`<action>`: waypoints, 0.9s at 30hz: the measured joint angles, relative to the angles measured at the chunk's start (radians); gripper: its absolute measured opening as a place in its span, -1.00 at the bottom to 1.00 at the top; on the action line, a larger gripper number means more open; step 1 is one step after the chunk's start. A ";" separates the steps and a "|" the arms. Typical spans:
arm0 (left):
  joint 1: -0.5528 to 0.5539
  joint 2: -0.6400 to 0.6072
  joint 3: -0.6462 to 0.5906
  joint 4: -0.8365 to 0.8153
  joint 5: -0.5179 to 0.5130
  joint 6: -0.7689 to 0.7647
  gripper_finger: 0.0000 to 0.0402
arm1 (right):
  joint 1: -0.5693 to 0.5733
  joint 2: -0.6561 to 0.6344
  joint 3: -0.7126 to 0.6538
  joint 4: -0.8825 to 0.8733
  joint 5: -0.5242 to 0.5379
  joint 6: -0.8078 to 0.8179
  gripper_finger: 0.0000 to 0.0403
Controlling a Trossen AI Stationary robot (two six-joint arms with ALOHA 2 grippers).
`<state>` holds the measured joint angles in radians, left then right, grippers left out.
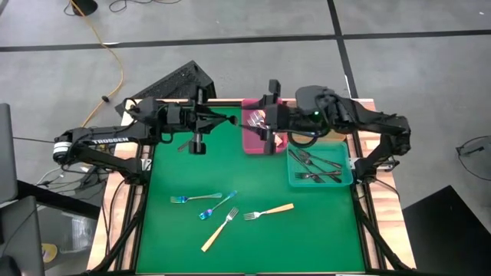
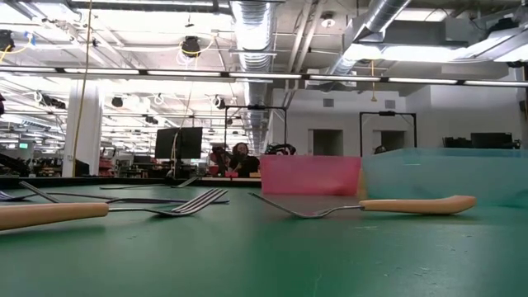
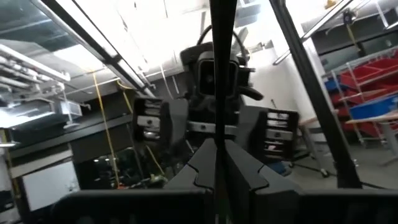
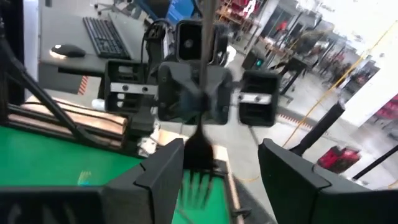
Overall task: Sort silverware by color (type)
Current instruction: Put the black fork into the blue bin
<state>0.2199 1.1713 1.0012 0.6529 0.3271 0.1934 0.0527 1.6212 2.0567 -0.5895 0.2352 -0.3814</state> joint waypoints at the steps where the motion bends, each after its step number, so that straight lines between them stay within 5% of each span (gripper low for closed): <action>1: 0.000 0.000 0.000 0.002 -0.007 0.003 -1.00 | -0.001 0.002 -0.001 -0.005 0.000 0.018 0.12; 27: -0.006 0.027 0.000 -0.091 -0.064 -0.010 -1.00 | -0.017 0.069 0.000 0.006 0.000 0.062 0.13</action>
<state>0.2134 1.1980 1.0016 0.5614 0.2629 0.1829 0.0354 1.6905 2.0567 -0.5832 0.2352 -0.3192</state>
